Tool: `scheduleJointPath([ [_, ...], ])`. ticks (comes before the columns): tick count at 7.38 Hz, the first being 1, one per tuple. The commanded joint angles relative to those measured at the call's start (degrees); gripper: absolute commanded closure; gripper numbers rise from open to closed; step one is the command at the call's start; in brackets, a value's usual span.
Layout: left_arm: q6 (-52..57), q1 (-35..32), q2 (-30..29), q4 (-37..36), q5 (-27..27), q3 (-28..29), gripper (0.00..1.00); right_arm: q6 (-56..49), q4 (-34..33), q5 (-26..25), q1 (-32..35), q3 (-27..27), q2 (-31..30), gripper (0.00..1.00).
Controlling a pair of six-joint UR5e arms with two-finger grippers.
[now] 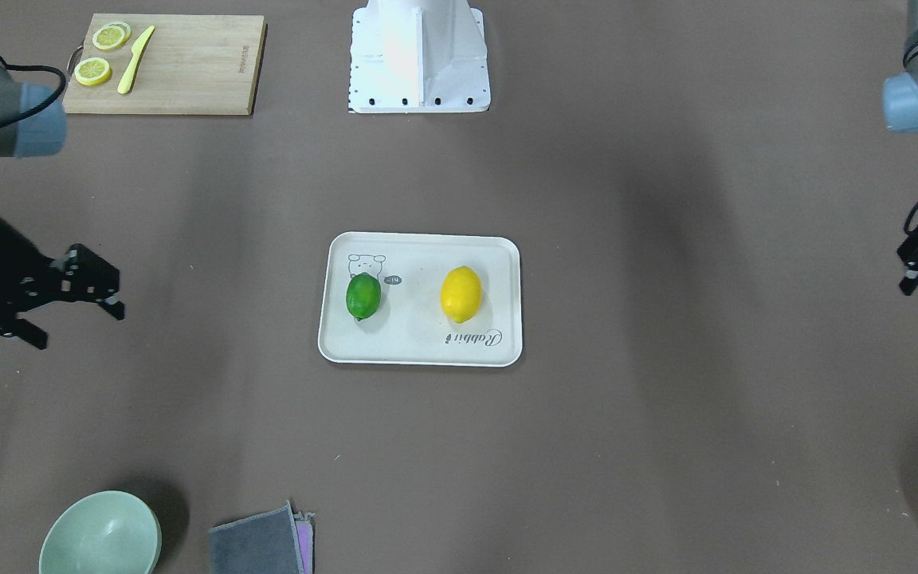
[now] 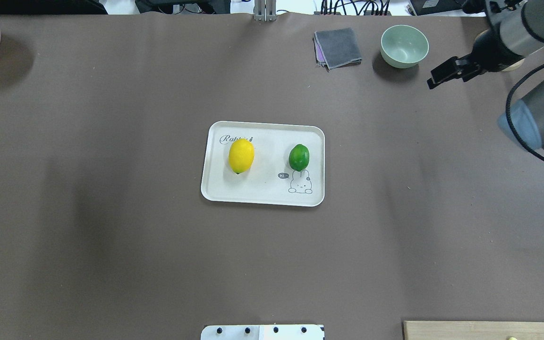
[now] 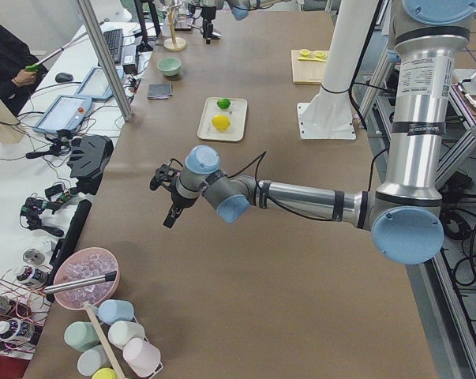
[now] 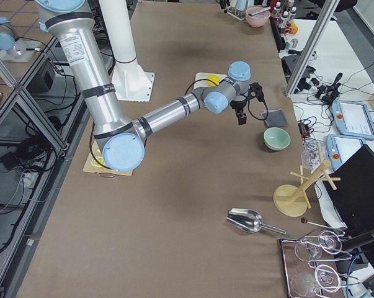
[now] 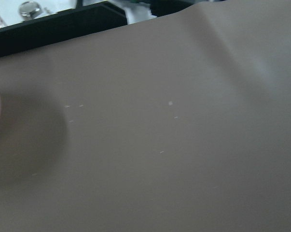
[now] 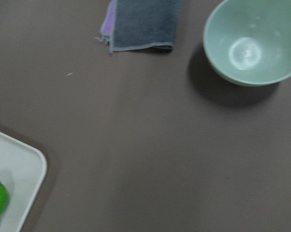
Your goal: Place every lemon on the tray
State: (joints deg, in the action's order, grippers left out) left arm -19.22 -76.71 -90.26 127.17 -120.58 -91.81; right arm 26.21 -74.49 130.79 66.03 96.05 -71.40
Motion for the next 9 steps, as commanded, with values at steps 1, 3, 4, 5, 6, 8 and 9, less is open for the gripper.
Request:
scheduleJointPath([
  [1,10.82,-11.30,2.20,-13.28,-0.18,0.94,0.02,-24.50,-12.87,0.70,10.21,0.62,-4.08,0.00],
  [3,15.79,-18.09,1.93,-22.27,-6.88,0.67,0.02,-41.70,-21.37,-1.23,20.14,0.11,-10.40,0.00],
  [4,15.79,-20.38,2.37,-24.14,-15.65,0.76,0.02,-45.42,-22.35,-0.71,24.89,1.15,-14.60,0.00],
  [5,15.71,-22.06,3.24,-24.42,-16.43,-1.85,0.02,-45.46,-22.45,-0.45,26.24,1.77,-18.90,0.00],
  [6,15.01,-21.90,4.38,-26.95,-16.09,-6.40,0.02,-44.85,-22.54,-0.44,28.17,2.04,-21.56,0.00],
  [8,11.87,-20.59,5.44,-29.26,-16.09,-11.01,0.02,-39.44,-22.80,-0.45,28.27,2.56,-25.17,0.00],
  [9,9.66,-18.23,5.45,-28.21,-16.18,-11.37,0.02,-36.52,-22.28,-0.44,28.27,3.52,-26.84,0.00],
])
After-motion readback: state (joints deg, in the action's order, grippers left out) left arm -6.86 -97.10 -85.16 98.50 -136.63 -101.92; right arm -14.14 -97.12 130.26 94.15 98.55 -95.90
